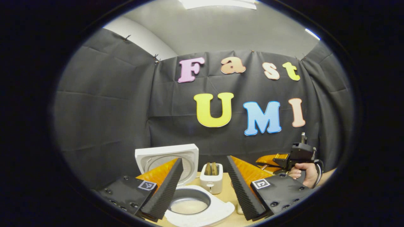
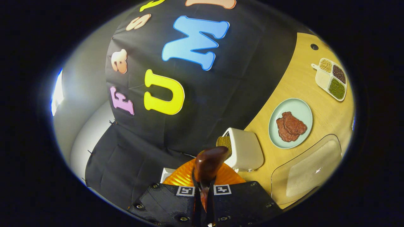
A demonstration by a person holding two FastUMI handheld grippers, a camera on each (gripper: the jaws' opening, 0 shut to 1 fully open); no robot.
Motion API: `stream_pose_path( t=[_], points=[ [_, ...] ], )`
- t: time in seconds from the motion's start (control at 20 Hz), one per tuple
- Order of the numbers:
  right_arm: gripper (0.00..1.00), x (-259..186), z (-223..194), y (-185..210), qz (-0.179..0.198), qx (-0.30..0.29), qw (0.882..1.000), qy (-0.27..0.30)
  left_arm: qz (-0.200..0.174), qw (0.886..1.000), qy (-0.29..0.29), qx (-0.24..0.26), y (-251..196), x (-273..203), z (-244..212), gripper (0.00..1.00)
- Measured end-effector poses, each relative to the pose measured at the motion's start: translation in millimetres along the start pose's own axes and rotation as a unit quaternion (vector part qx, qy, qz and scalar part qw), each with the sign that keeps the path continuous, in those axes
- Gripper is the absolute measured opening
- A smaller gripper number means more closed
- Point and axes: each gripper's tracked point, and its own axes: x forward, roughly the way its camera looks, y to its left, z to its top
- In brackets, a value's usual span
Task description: Close the left gripper, press the button to open the rice cooker; take a wooden spoon from the chopstick holder with the right hand, scoop a spoonful of rice and pour it into the rice cooker, then put the wooden spoon back into the chopstick holder.
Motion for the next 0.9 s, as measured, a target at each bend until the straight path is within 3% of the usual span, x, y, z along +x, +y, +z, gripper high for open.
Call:
stream_pose_path(
  t=[0.05, 0.6, 0.9],
  points=[
    [0.07, 4, -6, 2, -0.001, -0.001, 1.0, 0.005, 0.002, 1.0, 0.002, -0.003, 4, -1, -1, 0.89],
    [0.07, 66, -80, 18, -0.008, -0.072, 0.996, 0.058, 0.006, 1.0, -0.002, -0.011, 32, -14, -9, 0.89],
    [0.07, 93, -118, 31, -0.002, -0.139, 0.987, 0.083, 0.005, 1.0, -0.003, -0.012, 50, -16, -12, 0.97]
  ],
)
